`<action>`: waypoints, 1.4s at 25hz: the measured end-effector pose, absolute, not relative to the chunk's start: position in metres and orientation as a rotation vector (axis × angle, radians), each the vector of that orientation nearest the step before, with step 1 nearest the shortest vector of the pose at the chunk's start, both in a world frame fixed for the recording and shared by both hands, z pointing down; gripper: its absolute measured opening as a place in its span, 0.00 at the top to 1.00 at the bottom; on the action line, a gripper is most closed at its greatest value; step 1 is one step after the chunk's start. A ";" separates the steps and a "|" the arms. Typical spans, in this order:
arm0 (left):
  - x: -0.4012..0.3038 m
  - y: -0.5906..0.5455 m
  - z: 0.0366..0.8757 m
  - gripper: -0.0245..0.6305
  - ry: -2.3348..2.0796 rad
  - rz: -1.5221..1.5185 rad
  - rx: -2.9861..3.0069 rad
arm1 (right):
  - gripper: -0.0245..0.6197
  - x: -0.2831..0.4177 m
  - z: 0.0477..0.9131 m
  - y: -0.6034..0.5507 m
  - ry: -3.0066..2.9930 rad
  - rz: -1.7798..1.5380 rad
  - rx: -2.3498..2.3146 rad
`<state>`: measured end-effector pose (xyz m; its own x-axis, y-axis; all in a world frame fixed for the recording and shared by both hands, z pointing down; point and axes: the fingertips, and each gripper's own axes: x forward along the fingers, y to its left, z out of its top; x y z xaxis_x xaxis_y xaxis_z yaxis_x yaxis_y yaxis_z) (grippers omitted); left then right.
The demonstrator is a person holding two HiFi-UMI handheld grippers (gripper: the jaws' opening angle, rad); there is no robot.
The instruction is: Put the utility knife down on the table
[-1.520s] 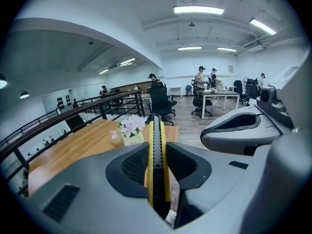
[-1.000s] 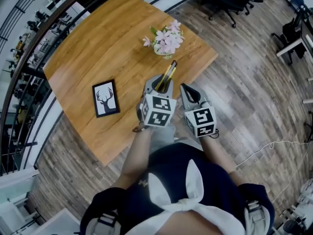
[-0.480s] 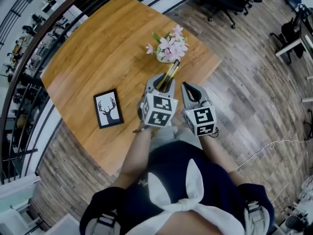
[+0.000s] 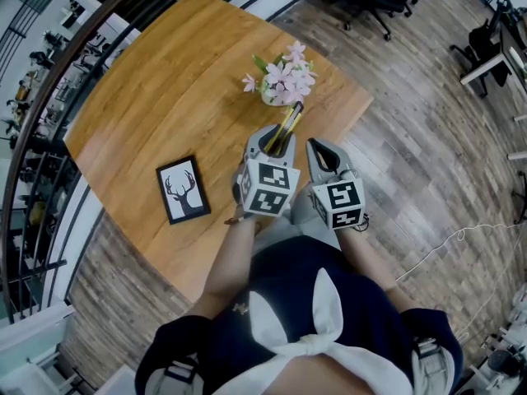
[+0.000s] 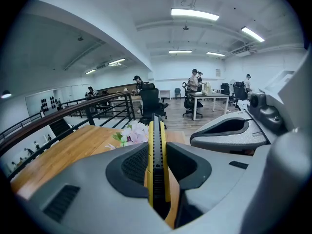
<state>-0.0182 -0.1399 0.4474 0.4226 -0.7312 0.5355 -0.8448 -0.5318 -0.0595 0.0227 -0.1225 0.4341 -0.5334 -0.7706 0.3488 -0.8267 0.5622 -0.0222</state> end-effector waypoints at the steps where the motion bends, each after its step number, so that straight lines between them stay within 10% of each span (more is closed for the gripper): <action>1: -0.019 -0.141 0.448 0.77 -1.385 0.756 2.458 | 0.96 0.023 0.434 -0.123 -2.496 0.263 1.320; 35: -0.015 -0.153 0.488 0.77 -1.303 0.827 2.433 | 0.96 0.031 0.474 -0.125 -2.435 0.378 1.312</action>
<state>-0.0150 -0.1527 0.4882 0.4360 -0.6769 0.5930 -0.8246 -0.5645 -0.0380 0.0307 -0.1253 0.4744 -0.5108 -0.7488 0.4223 -0.8416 0.5358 -0.0678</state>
